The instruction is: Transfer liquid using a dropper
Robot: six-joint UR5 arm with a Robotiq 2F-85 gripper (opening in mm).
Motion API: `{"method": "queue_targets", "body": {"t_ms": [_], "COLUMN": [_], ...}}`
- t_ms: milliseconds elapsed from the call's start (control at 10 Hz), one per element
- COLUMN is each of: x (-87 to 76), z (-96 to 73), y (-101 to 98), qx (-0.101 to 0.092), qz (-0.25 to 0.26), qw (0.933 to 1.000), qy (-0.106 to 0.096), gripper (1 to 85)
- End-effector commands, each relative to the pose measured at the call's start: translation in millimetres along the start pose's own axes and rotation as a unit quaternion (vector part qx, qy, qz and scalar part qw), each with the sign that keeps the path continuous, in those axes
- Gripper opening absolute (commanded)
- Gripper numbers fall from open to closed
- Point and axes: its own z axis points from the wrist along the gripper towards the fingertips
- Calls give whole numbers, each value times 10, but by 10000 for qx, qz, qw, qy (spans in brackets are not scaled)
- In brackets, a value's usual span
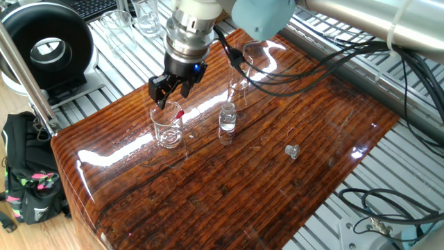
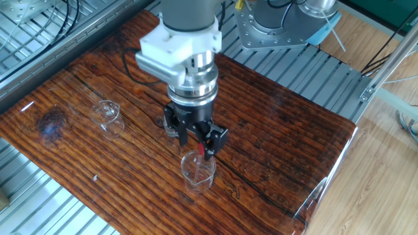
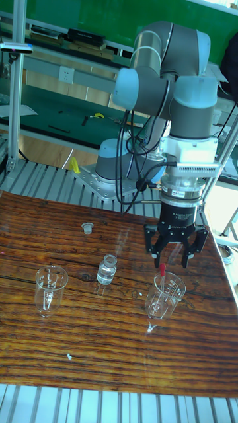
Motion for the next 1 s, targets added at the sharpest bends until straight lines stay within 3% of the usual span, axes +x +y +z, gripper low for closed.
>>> {"method": "queue_targets", "body": {"t_ms": [0,100,300,400,500,600,900], "x": [-213,-267,-327,-330,-262,-262,-286], "z": [-237,-296,-433,-455,-500,-514,-483], "y": [-188,-438,-793,-830,-935,-1067,-1131], "qx": [90,472,1000,946,982,1061,1085], "qz": [-84,-153,-299,-438,-631,-784,-713], "qw": [9998,9986,9944,9945,9930,9909,9912], "qy": [-165,-186,-180,-83,164,273,267], "gripper": [243,20,17,20,20,20,20]}}
